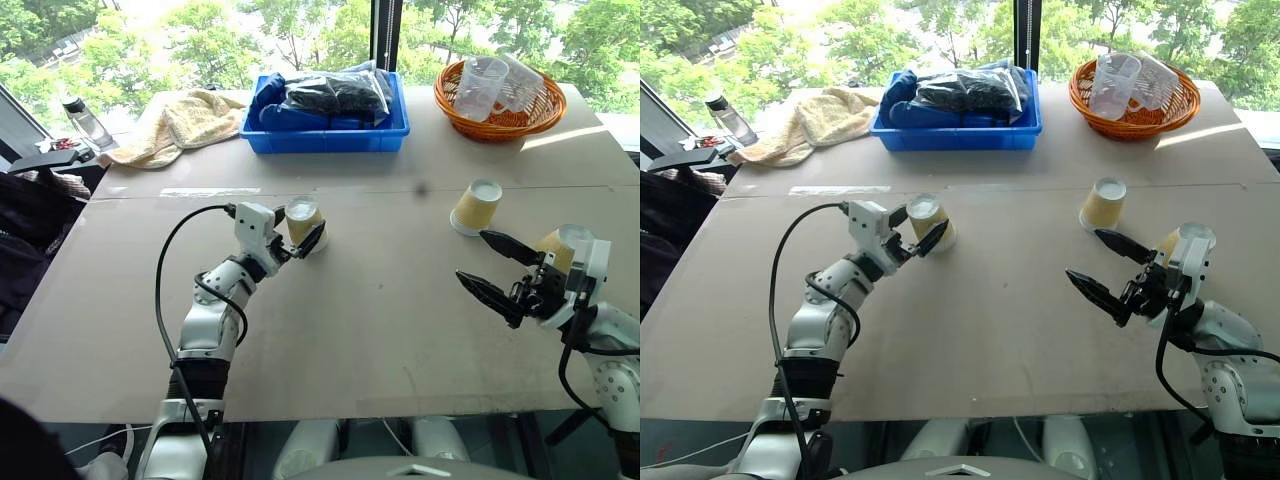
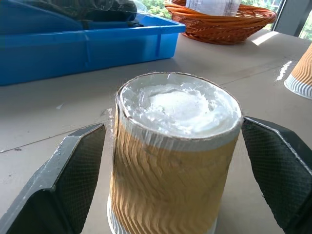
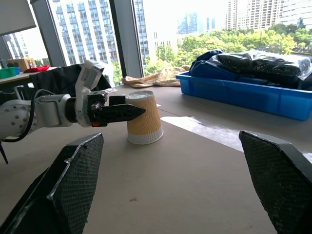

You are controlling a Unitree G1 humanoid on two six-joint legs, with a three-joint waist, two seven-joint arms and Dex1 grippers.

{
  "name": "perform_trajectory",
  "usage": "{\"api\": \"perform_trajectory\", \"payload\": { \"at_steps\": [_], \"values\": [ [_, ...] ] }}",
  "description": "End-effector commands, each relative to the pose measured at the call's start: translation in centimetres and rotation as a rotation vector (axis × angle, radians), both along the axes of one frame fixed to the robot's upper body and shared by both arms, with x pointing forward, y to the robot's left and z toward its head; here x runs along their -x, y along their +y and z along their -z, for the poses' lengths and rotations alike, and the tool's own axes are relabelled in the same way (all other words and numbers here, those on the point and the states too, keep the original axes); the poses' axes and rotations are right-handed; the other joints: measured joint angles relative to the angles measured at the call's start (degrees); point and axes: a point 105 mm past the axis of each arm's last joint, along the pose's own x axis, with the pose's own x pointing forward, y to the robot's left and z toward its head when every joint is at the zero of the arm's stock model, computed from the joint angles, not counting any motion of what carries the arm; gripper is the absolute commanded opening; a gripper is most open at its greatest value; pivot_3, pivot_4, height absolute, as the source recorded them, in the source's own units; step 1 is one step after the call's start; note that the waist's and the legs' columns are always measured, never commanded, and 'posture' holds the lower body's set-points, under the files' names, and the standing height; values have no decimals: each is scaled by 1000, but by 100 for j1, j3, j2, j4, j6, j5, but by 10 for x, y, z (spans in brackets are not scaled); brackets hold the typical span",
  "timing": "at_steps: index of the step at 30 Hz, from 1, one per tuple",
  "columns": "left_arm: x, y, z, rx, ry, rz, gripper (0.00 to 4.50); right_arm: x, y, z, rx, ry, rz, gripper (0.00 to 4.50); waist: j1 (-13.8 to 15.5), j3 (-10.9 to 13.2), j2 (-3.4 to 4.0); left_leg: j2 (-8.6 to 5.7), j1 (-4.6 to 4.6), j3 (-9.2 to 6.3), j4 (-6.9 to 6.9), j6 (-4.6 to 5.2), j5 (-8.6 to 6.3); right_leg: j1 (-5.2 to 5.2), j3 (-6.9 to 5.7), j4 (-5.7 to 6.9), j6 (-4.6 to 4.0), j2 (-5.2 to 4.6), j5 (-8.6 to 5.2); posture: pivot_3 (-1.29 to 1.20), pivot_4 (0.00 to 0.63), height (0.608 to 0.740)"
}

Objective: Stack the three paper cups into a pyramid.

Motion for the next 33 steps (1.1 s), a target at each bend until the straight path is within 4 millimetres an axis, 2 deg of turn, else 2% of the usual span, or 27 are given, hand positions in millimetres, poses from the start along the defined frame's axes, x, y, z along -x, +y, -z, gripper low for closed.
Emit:
{"api": "perform_trajectory", "payload": {
  "at_steps": [1, 5, 6, 7, 9, 11, 14, 20, 27, 30, 33],
  "values": [
    [-1, -5, -7, -8, -47, 26, 4500, 3, -5, -5, 6, -49, 14, 4379, -2, 0, 0, 0, 0, 0, 0, 0, 0, 0, 1, 0, 0, 0, 0, 0, 150, 740],
    [-1, -4, -8, -10, -55, 26, 4500, 4, -6, -5, 7, -56, 19, 4379, -4, 0, -1, 0, 0, 1, 0, 0, 0, -2, 2, 2, 0, 0, 0, 0, 150, 740],
    [-1, -3, -8, -17, -59, 27, 3969, 4, -6, -5, 5, -59, 20, 4500, -2, 0, 0, 0, 0, 1, 1, 0, 0, -2, 1, 3, 0, 0, 0, 0, 150, 740],
    [0, -3, -7, -22, -62, 29, 3675, 4, -6, -6, 4, -61, 20, 4500, 0, 0, 0, 0, 0, 1, 1, 0, 0, -2, 1, 4, 0, 0, 0, 0, 150, 740],
    [0, -3, -7, -28, -64, 34, 2737, 4, -6, -6, 3, -64, 20, 4500, -1, 0, -1, 0, 0, 1, 2, 0, 0, -2, 2, 4, 0, 0, 0, 0, 150, 740],
    [2, -4, -6, -20, -58, 46, 2230, 4, -6, -5, 2, -67, 18, 4500, -2, 0, -1, 0, 0, 2, 2, 0, 0, -2, 3, 4, 0, 0, 0, 0, 150, 740],
    [7, -10, -3, -32, -42, 96, 2158, 5, -6, -5, 2, -70, 14, 4500, -3, 0, -1, 0, 0, 1, 2, 0, 0, -2, 2, 4, 0, 0, 0, 0, 150, 740],
    [31, -35, 1, -113, -28, 333, 2158, 17, -1, -3, 68, -64, -86, 4500, 10, 0, 0, 0, 0, 1, 2, 0, 0, -1, 2, 3, 0, 0, 0, 0, 150, 740],
    [60, -62, 5, -128, 7, 592, 2158, 24, -10, -1, 123, -42, -108, 4500, 4, 0, 0, 0, 0, 1, 3, 0, 0, 0, 3, 4, 0, 0, 0, 0, 150, 740],
    [74, -68, 9, -126, 42, 682, 2158, 25, -11, -4, 128, -41, -107, 4500, -5, 0, -1, 0, 0, 2, 3, 0, 0, 0, 5, 2, 0, 0, 0, 0, 150, 740],
    [80, -68, 14, -129, 70, 714, 2158, 25, -9, -5, 126, -40, -108, 4500, -5, 0, 0, 1, 2, 1, 2, 0, 0, 0, 4, 7, 0, 1, 0, 0, 150, 740]
  ]
}}
